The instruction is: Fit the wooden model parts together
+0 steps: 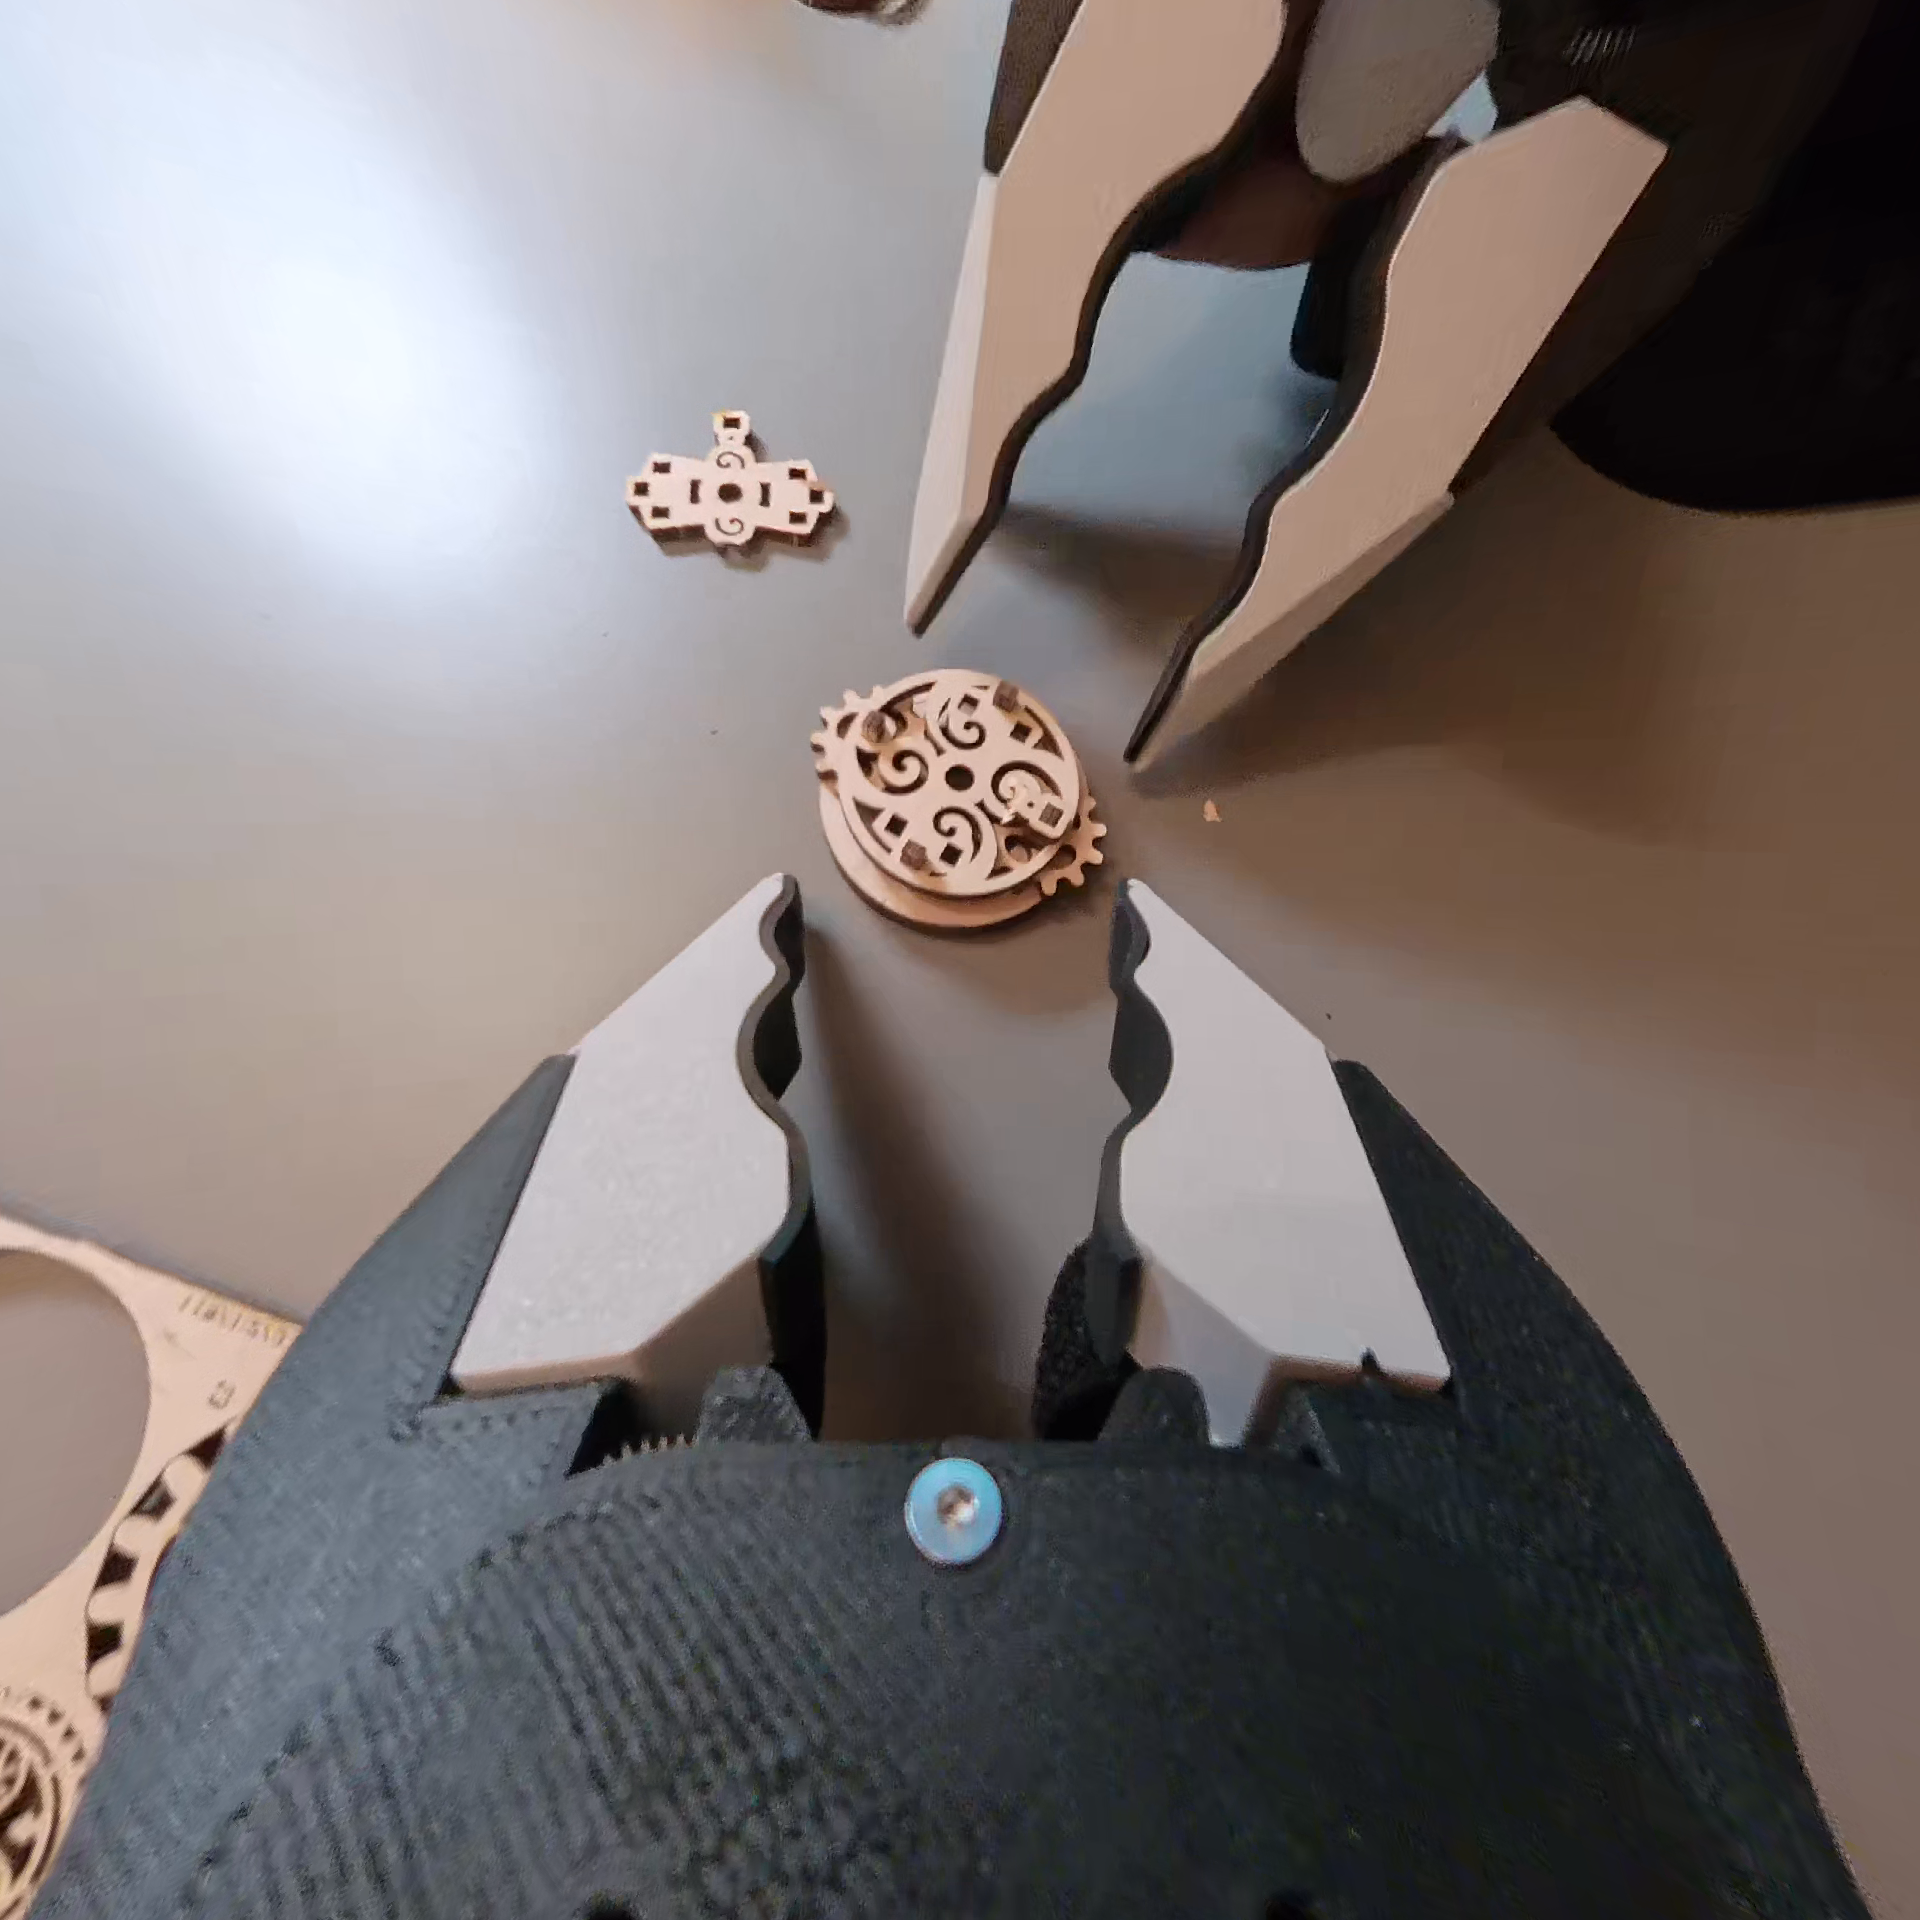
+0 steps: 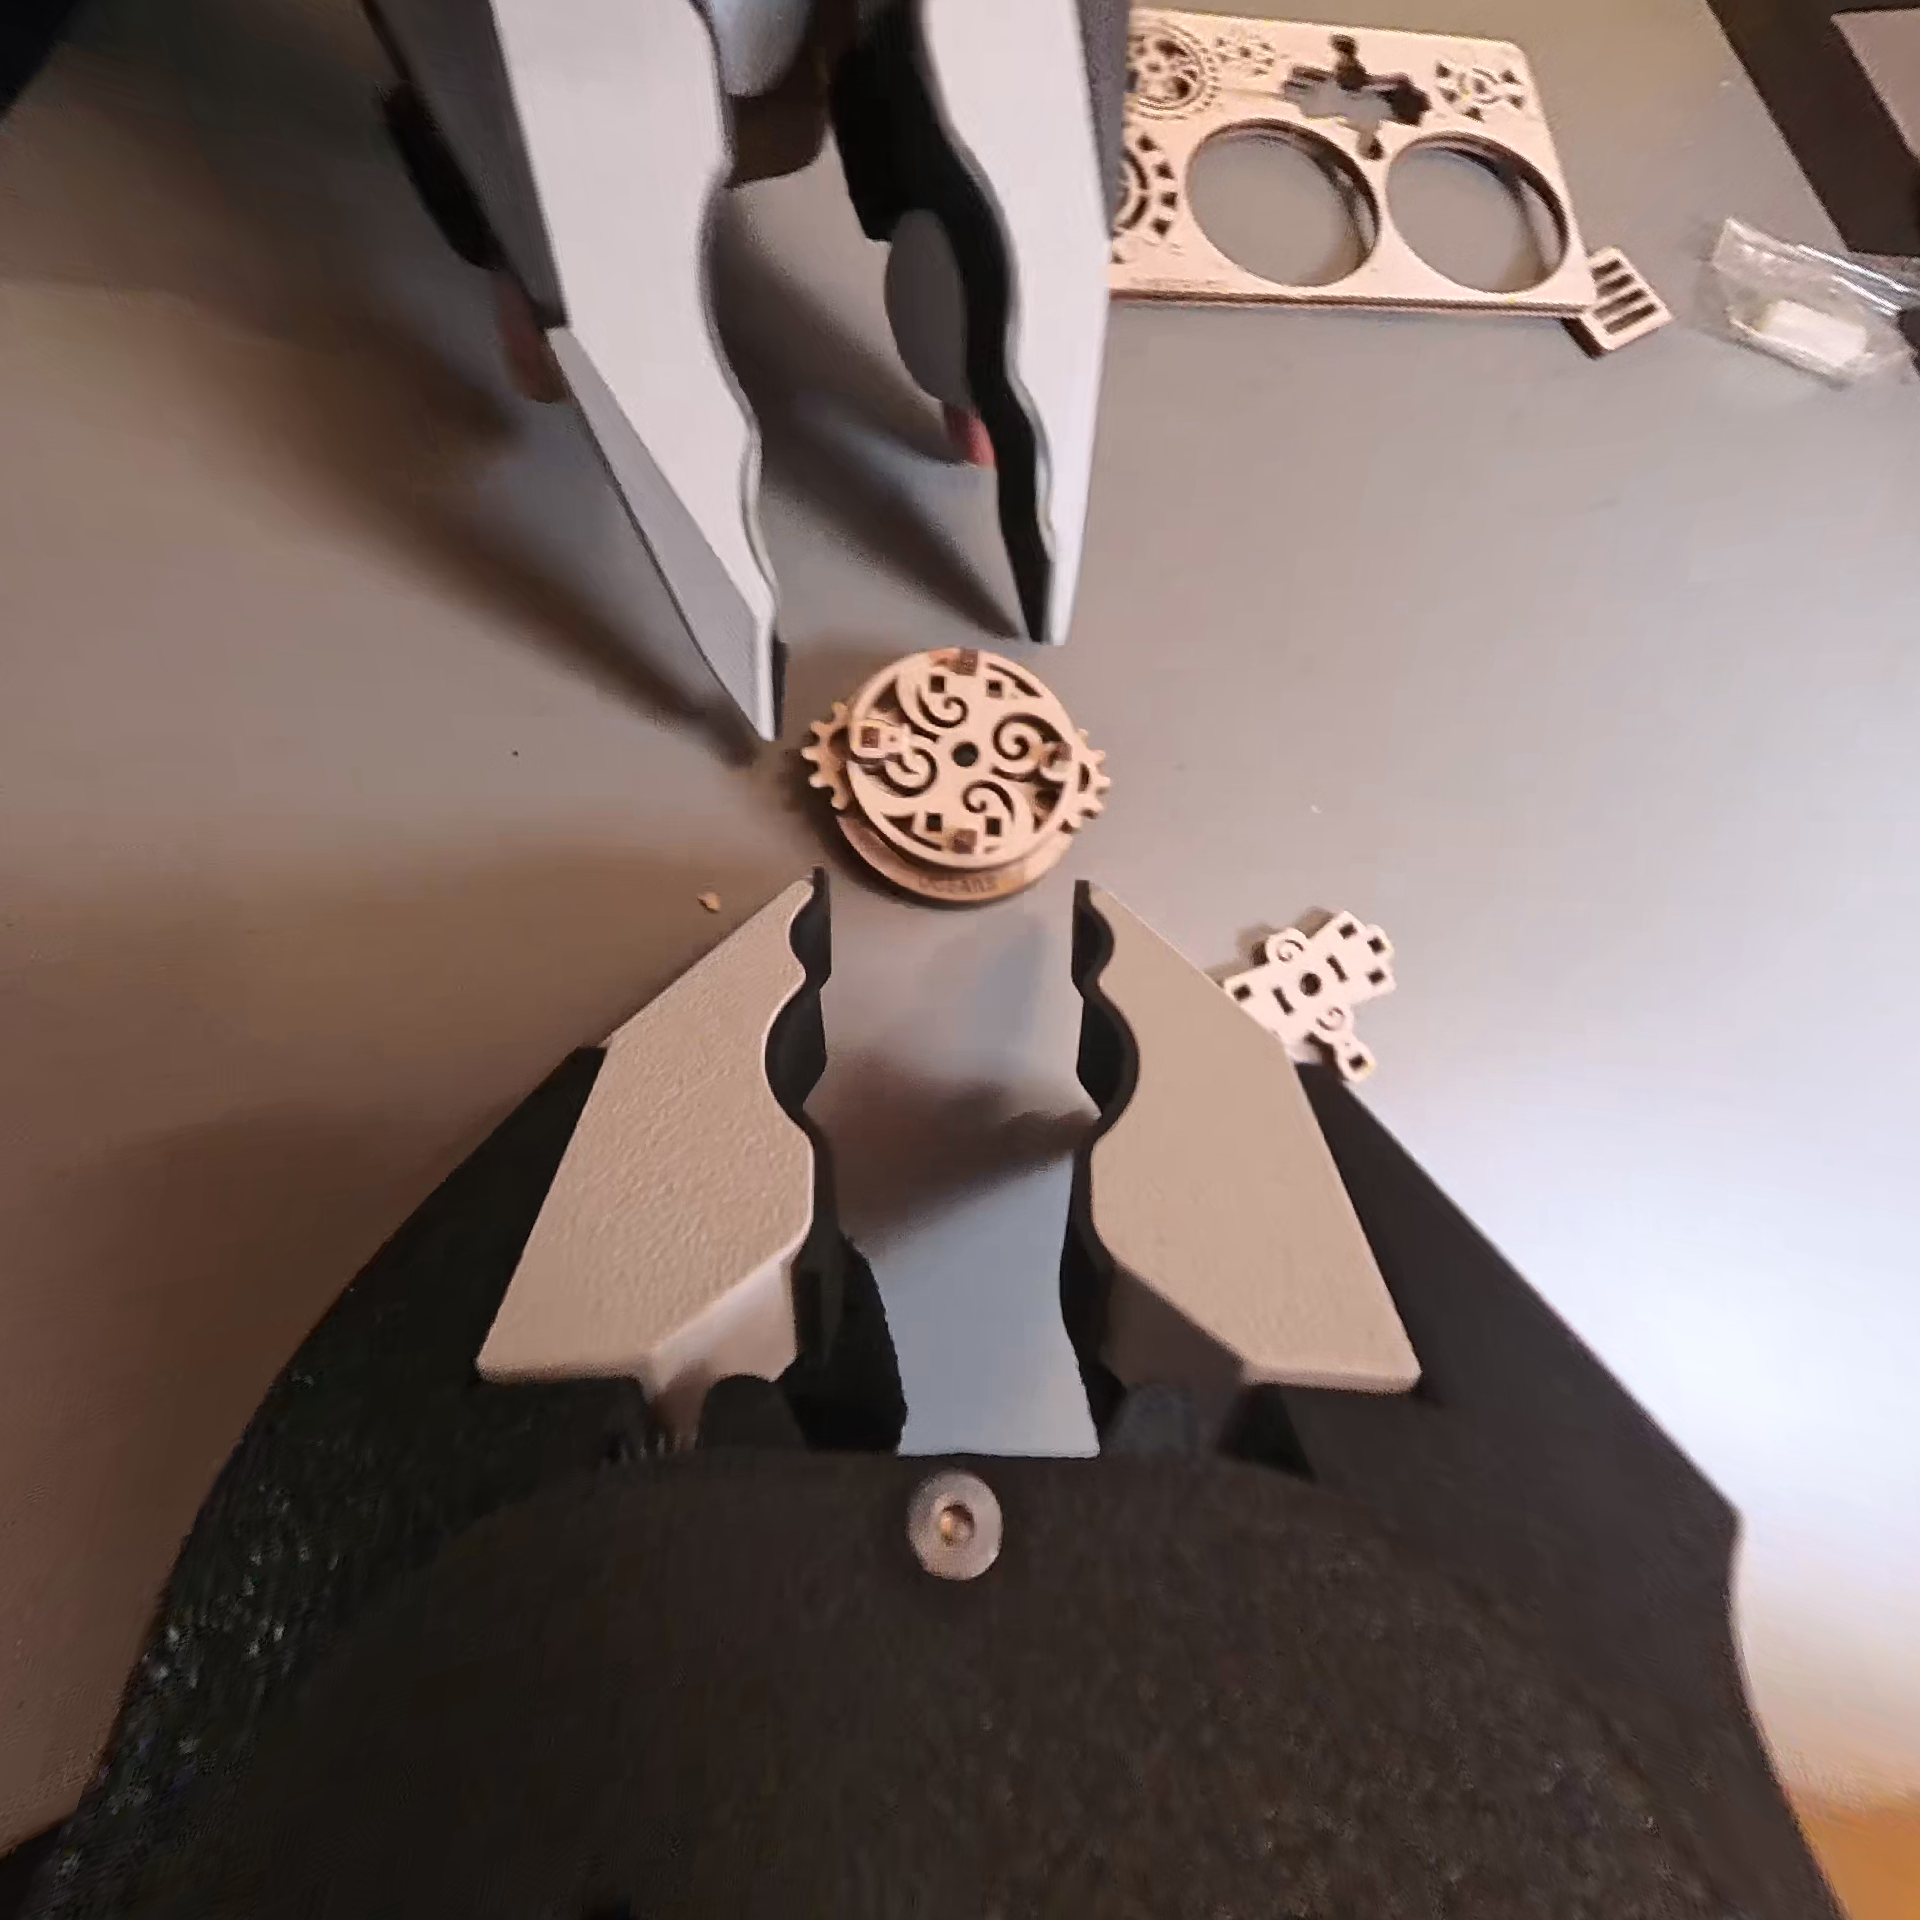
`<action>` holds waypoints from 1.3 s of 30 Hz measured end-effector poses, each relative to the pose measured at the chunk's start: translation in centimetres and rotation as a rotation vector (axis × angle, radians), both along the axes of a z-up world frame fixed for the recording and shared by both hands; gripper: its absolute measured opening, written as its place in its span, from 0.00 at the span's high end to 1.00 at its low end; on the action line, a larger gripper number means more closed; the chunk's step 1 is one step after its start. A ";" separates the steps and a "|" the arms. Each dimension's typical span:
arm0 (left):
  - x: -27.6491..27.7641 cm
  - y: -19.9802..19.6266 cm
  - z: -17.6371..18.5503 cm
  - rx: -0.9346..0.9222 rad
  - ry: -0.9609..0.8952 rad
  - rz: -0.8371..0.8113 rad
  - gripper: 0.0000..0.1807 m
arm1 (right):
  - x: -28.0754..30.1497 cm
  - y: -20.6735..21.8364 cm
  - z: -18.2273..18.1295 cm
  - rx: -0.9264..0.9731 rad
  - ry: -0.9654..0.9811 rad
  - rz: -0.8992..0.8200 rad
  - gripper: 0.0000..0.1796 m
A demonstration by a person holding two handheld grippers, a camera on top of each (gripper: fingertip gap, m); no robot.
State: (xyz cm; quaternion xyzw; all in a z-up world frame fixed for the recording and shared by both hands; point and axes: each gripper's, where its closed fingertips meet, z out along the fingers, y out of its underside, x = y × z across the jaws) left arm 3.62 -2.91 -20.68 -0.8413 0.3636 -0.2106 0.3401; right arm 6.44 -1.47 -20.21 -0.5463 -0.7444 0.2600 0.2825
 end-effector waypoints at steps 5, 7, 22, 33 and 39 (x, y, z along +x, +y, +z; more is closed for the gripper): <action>0.3 0.1 -0.4 0.009 0.047 -0.007 0.74 | 0.0 1.7 -0.3 0.069 -0.017 -0.049 0.79; 0.3 0.2 -0.4 0.013 0.044 0.010 0.73 | 0.4 2.1 0.4 0.033 0.008 -0.059 0.79; 0.1 0.7 -0.5 0.062 0.062 0.027 0.73 | 0.7 7.6 -1.0 -0.052 -0.209 -0.245 0.77; -1.1 0.3 0.9 0.082 -0.036 0.059 0.72 | -0.8 5.9 -0.1 0.037 -0.238 0.121 0.85; -0.4 0.5 4.0 0.050 -0.331 0.042 0.75 | -1.3 0.6 4.2 0.126 -0.143 0.505 0.85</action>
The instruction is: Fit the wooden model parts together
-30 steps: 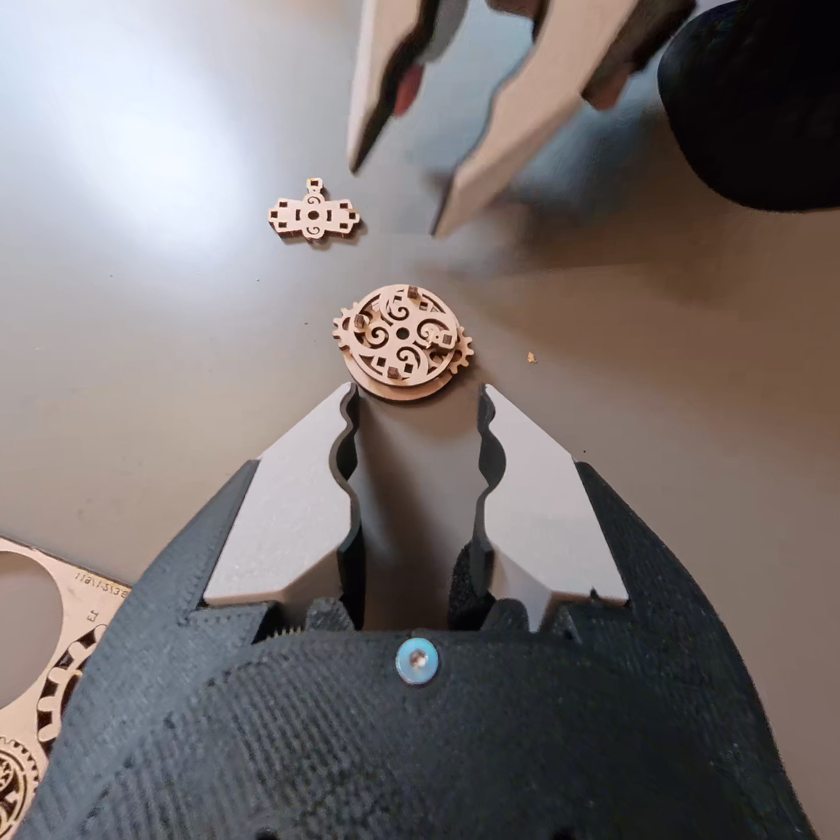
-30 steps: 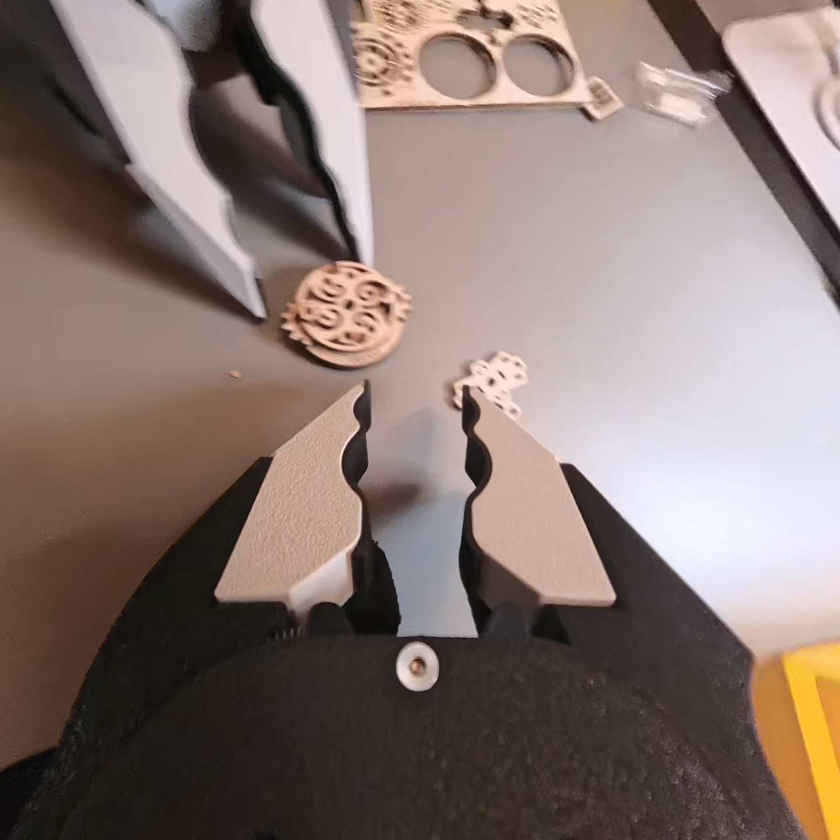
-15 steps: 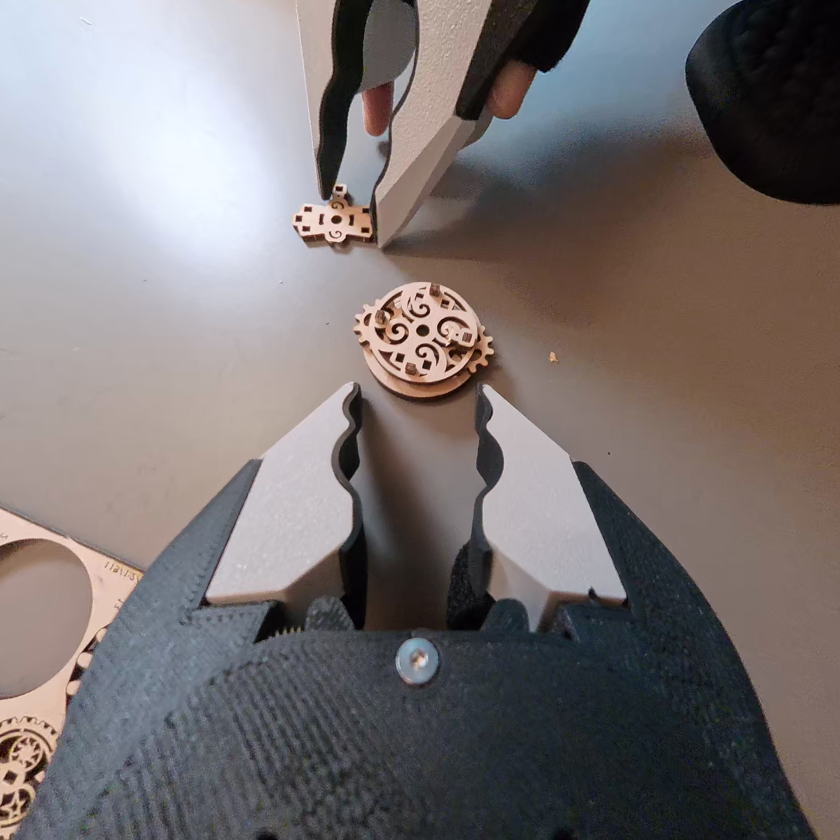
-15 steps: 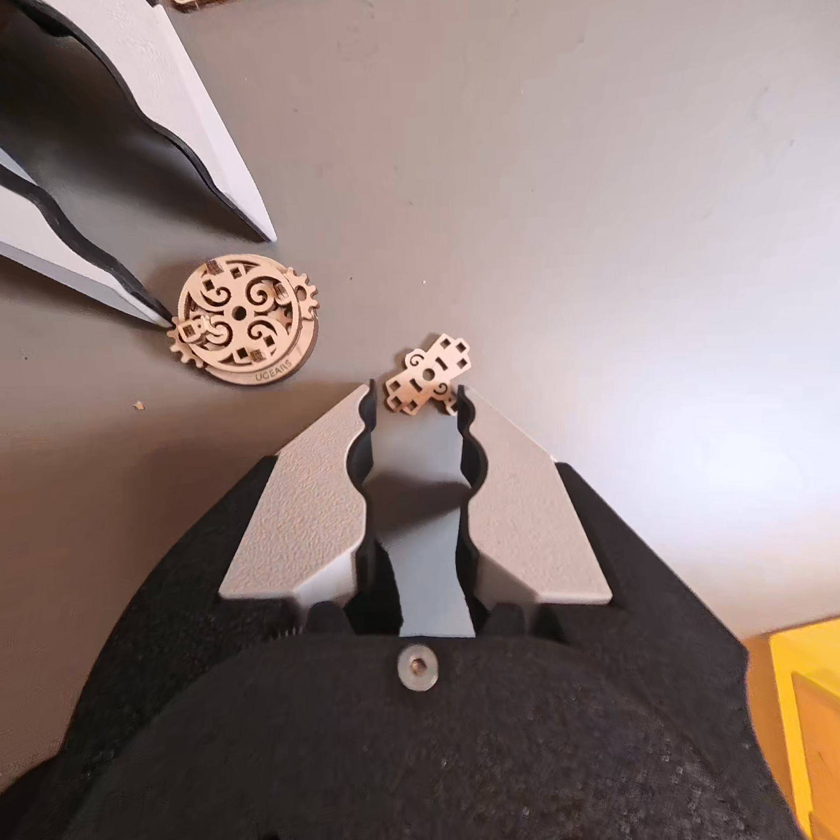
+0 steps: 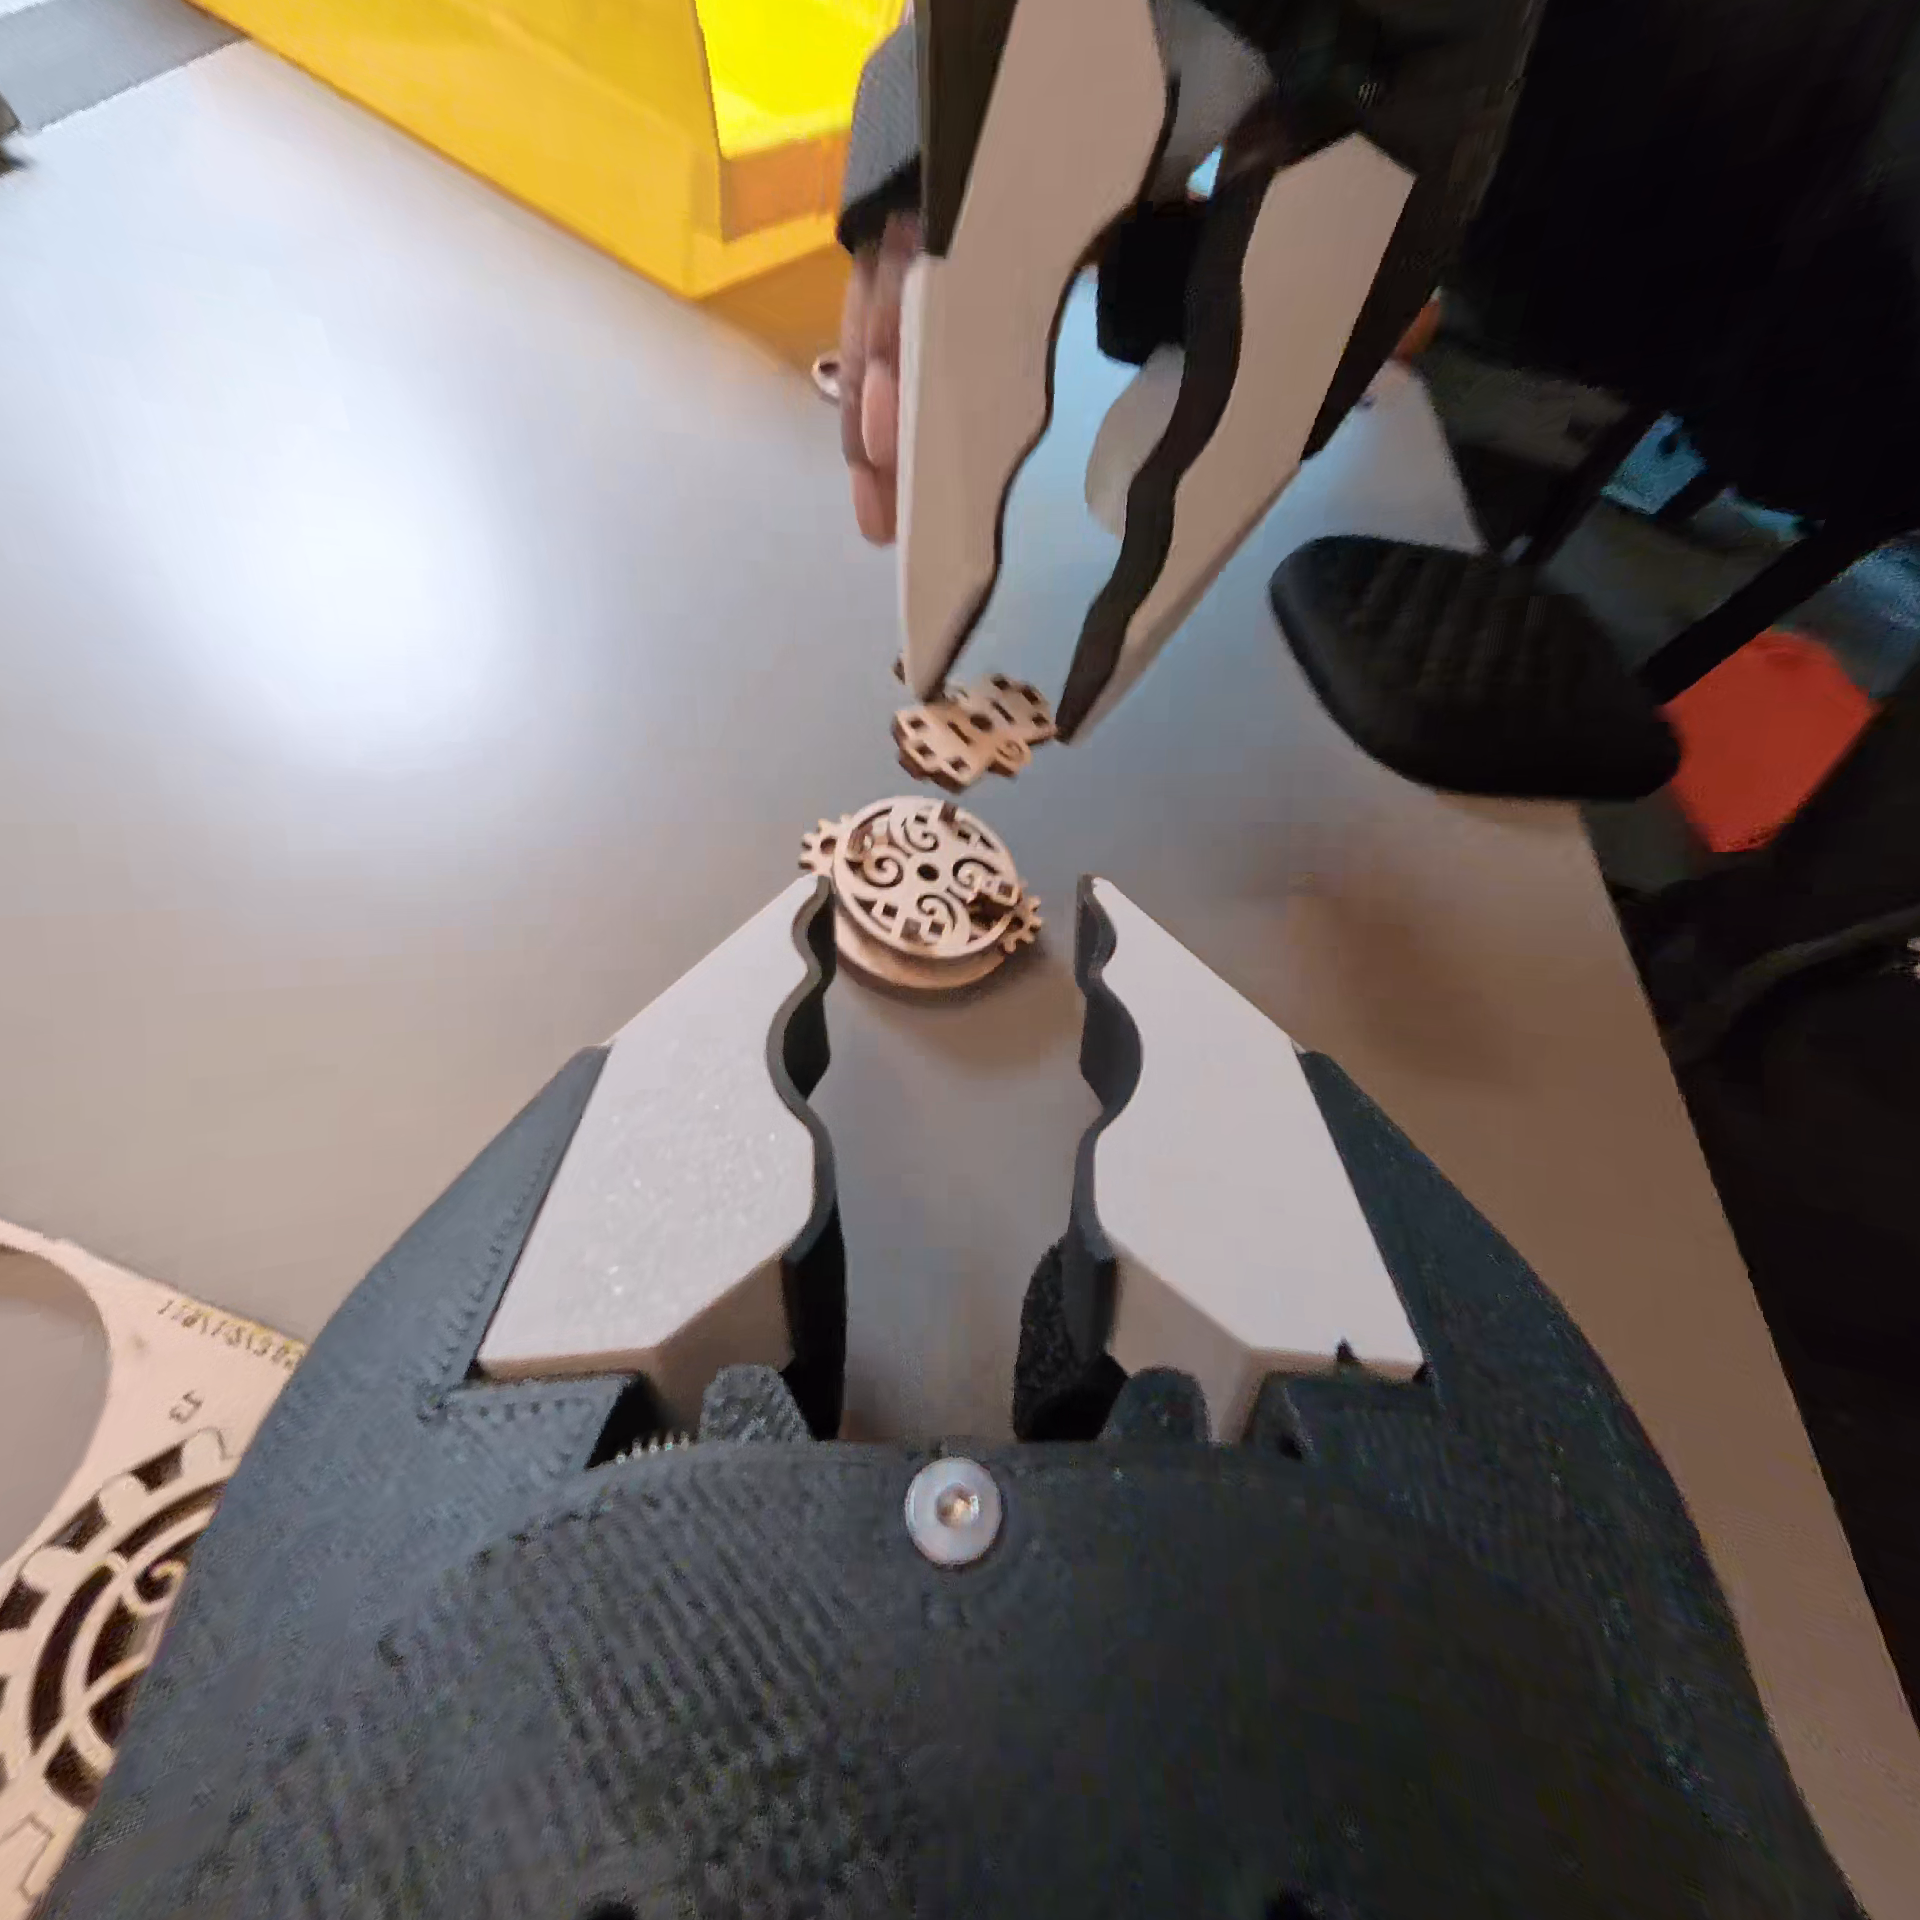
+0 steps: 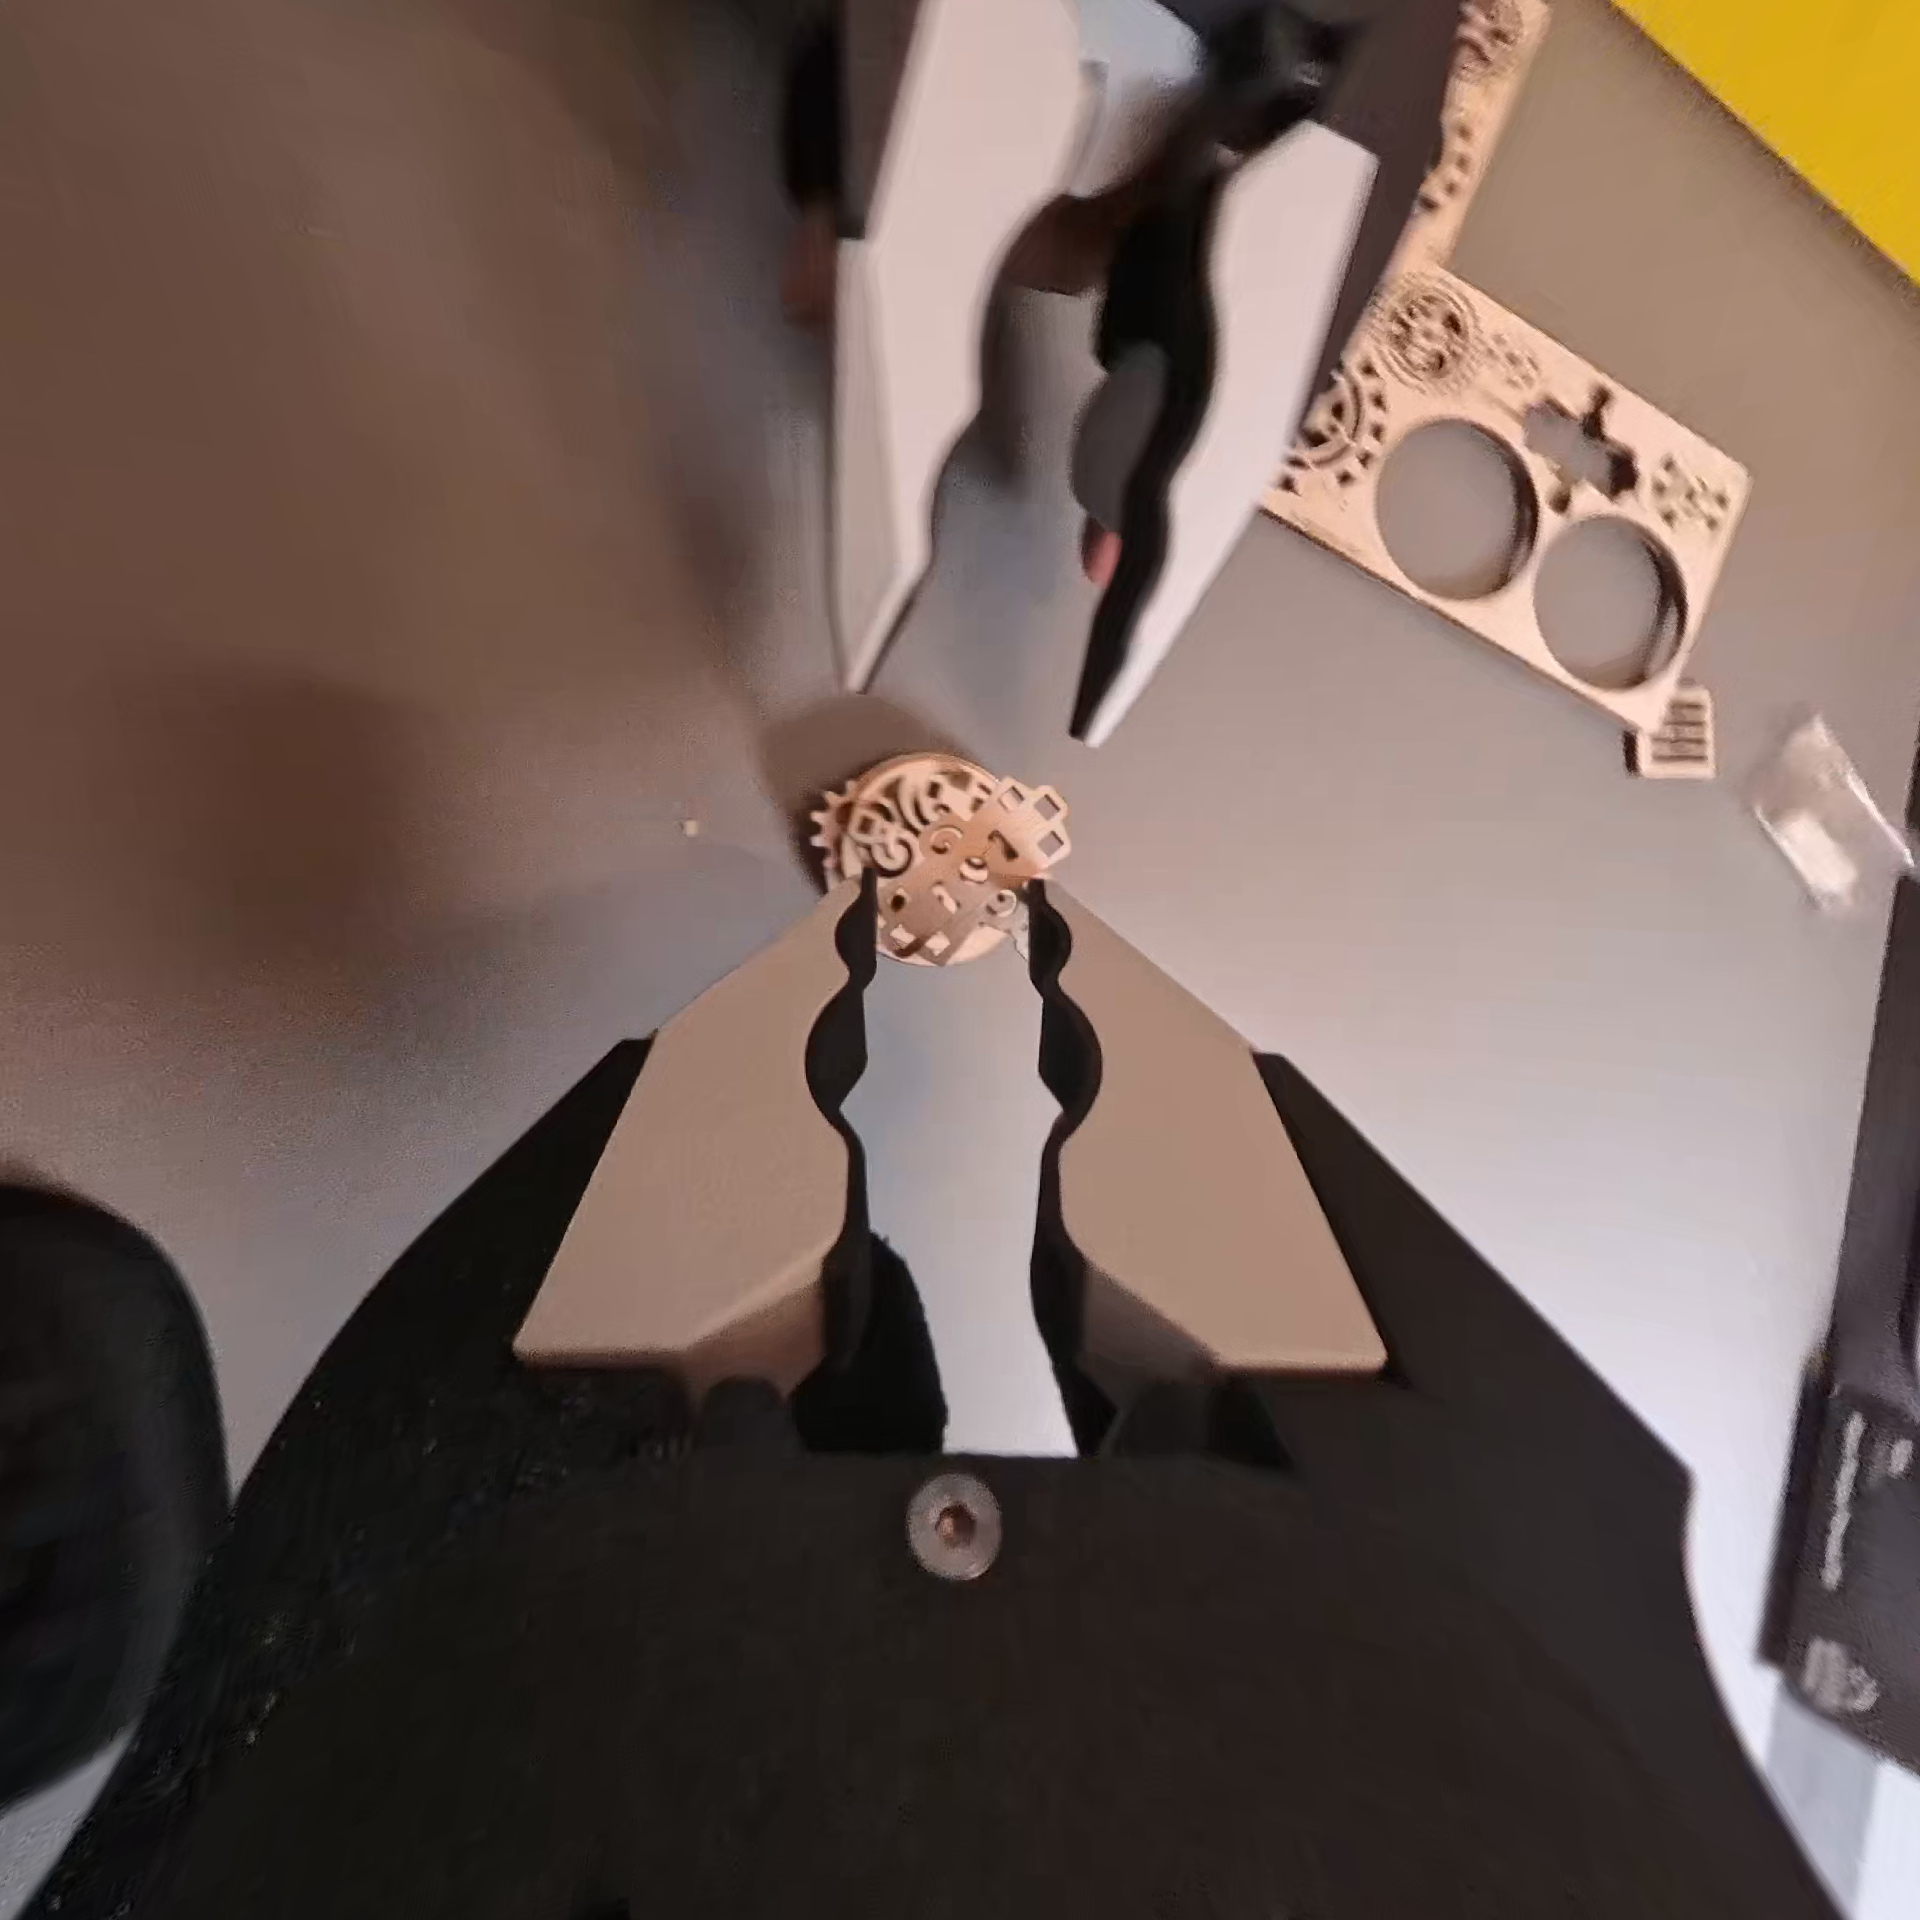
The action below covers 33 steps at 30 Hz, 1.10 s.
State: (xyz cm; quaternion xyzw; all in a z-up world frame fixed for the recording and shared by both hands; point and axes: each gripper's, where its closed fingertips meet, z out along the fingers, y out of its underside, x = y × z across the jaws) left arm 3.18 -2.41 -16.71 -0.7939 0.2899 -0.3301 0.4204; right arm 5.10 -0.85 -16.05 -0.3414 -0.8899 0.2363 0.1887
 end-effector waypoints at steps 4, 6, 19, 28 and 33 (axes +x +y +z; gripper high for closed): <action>-0.1 0.2 0.3 0.115 0.086 -0.030 0.80 | -0.1 -1.4 -0.2 0.021 -0.061 0.136 0.85; 0.6 -0.1 0.1 0.146 0.109 -0.067 0.81 | -0.4 -1.9 -0.6 0.019 -0.078 0.176 0.85; -0.3 1.6 0.5 0.162 0.114 0.027 0.90 | -1.3 -0.5 -0.3 -0.025 -0.016 0.052 0.80; 0.9 1.6 -0.5 0.136 0.130 0.051 0.90 | 0.4 0.7 -2.7 -0.085 0.109 -0.344 0.83; 1.1 1.5 -1.5 0.121 0.171 0.048 0.90 | 0.5 0.3 -3.1 -0.160 0.146 -0.406 0.89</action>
